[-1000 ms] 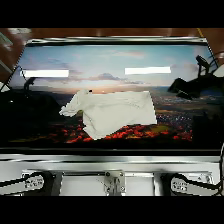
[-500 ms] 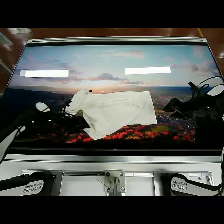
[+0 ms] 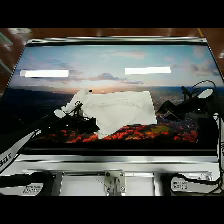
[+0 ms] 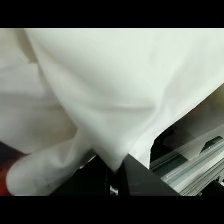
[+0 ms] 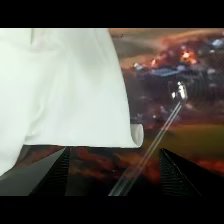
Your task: Fold the shirts.
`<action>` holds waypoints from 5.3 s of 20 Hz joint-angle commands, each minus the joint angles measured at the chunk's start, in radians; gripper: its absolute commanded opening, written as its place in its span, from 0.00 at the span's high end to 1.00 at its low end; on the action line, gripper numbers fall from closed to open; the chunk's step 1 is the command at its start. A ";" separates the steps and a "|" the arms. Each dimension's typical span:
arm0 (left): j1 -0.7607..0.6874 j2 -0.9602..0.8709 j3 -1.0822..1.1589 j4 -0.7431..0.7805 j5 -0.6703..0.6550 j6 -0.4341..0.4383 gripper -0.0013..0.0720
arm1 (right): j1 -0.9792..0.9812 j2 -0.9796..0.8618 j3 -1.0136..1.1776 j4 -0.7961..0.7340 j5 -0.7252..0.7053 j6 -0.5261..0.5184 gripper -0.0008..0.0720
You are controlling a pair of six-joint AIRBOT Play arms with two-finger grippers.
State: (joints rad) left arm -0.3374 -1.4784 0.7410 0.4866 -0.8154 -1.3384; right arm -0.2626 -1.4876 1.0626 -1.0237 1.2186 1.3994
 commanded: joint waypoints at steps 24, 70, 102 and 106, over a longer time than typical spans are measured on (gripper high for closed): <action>0.369 0.723 0.711 0.188 -0.189 0.149 0.93 | 0.110 0.596 0.420 0.315 -0.142 -0.073 0.90; 0.746 -0.084 0.570 0.591 -0.608 -0.024 0.14 | -0.073 -0.019 0.272 -0.116 0.307 0.082 0.19; 0.509 -0.128 0.529 0.553 -0.340 0.033 0.93 | 0.092 -0.022 -0.182 0.036 0.079 0.040 0.06; 0.507 -0.057 0.529 0.547 -0.349 0.037 0.93 | 0.187 -0.022 -0.193 0.033 -0.061 0.122 0.06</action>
State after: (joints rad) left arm 0.1707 -1.5845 1.2694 1.0401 -1.1557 -1.3094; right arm -0.1337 -1.5093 0.8948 -1.0004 1.2610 1.4677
